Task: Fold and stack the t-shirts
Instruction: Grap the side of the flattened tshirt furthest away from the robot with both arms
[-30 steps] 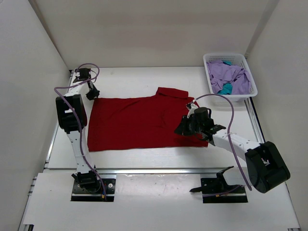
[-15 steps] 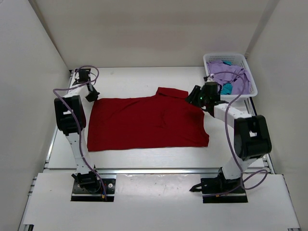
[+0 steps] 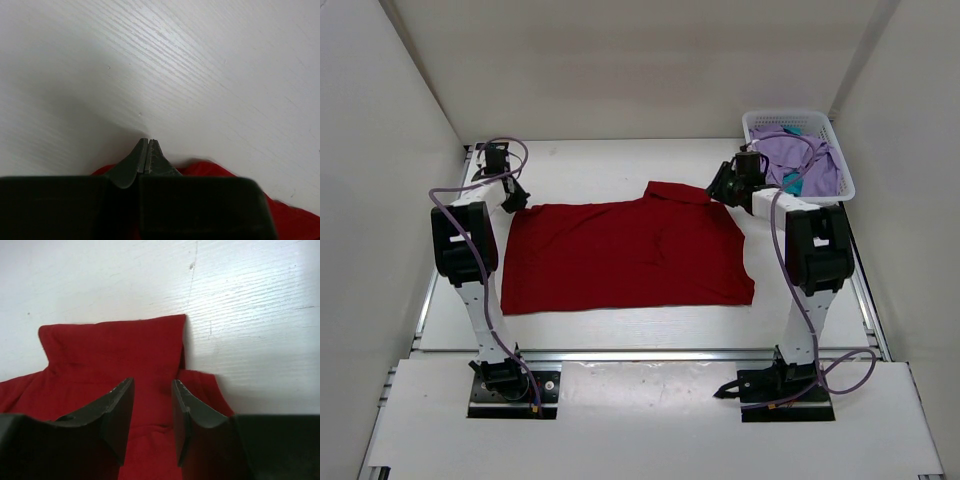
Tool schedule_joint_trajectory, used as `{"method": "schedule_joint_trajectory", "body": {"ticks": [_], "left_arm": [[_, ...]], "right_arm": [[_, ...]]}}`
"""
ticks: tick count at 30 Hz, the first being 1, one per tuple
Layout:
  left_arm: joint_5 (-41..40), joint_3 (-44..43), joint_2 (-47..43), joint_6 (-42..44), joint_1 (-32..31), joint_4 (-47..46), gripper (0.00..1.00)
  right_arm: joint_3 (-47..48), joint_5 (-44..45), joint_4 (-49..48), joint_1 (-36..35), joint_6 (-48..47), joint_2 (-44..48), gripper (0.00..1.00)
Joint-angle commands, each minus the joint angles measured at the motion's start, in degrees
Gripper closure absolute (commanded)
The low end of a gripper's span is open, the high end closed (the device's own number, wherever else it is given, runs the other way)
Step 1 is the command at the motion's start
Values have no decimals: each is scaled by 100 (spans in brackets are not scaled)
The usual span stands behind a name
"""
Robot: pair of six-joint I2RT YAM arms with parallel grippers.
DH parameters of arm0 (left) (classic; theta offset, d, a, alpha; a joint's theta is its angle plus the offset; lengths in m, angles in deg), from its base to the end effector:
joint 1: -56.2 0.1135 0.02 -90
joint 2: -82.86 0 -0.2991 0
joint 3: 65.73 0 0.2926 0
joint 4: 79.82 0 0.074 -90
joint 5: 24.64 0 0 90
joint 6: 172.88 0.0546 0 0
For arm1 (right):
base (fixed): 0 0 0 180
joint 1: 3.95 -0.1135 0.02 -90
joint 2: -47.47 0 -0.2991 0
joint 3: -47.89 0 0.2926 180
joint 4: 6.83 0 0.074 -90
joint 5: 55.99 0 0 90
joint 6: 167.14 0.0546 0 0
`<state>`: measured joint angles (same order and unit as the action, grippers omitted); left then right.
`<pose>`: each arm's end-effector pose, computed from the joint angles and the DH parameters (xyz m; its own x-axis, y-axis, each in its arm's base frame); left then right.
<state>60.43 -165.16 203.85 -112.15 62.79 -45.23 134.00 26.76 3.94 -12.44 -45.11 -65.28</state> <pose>0.5137 0.0641 0.1557 -0.6405 -0.5644 -0.5208 -0.5446 0.8120 -0.2101 0.4925 0.0805 0.1803 -0.6396 0.4365 -0.6327 0.1105 0.8668 0.4863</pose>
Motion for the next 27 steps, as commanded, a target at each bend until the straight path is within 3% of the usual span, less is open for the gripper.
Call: {"method": "schedule_joint_trajectory", "body": {"ticks": [1, 11, 18, 23, 27], "left_arm": [[89, 84, -357, -52, -17, -132, 100], [150, -4, -313, -61, -17, -123, 100], [159, 49, -277, -78, 0, -158, 100], [168, 58, -251, -104, -26, -150, 100], [186, 49, -409, -148, -61, -184, 100]], "right_arm": [[464, 163, 351, 15, 84, -229, 66], [623, 110, 571, -39, 119, -467, 70], [579, -14, 353, -56, 145, -414, 82], [597, -84, 439, -47, 76, -213, 98], [518, -137, 309, -21, 67, 85, 100]]}}
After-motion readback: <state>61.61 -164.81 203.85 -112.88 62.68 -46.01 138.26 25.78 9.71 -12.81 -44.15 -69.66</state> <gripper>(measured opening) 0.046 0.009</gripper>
